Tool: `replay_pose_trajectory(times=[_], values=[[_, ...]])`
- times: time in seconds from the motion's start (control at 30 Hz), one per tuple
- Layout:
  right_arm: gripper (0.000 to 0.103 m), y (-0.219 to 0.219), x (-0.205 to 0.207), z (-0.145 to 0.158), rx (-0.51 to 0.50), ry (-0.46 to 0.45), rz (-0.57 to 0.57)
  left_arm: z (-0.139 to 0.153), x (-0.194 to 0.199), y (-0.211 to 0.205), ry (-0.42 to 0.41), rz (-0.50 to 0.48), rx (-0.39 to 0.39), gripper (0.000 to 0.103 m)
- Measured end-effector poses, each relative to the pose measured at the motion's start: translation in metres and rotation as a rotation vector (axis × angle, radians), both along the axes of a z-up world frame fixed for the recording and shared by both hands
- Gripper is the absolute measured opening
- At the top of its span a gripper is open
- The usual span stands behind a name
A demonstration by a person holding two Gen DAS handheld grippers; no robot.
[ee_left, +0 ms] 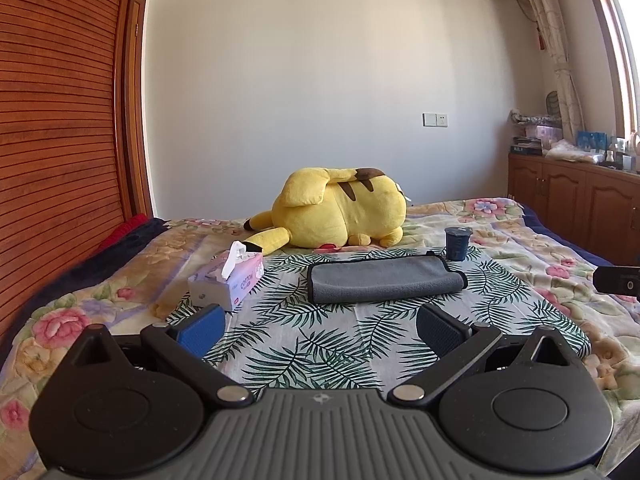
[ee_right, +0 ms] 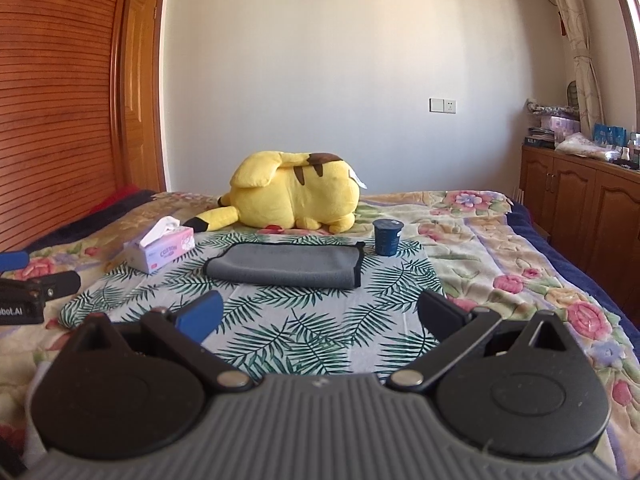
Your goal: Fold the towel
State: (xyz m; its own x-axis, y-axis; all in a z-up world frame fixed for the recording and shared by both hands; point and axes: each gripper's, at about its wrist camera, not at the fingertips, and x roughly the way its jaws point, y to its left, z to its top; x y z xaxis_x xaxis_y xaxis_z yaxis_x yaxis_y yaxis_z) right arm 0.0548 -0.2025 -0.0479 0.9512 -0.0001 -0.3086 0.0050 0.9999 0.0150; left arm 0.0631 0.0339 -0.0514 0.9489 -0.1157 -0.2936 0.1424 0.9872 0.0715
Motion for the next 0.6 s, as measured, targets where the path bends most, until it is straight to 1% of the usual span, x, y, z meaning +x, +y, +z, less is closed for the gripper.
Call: replay_pose_trajectory(times=[0.6], values=[[0.103, -0.0016, -0.003, 0.0004, -0.002, -0.013, -0.007, 0.0004, -0.0007, -0.0002, -0.003, 0.004, 0.006, 0.087]])
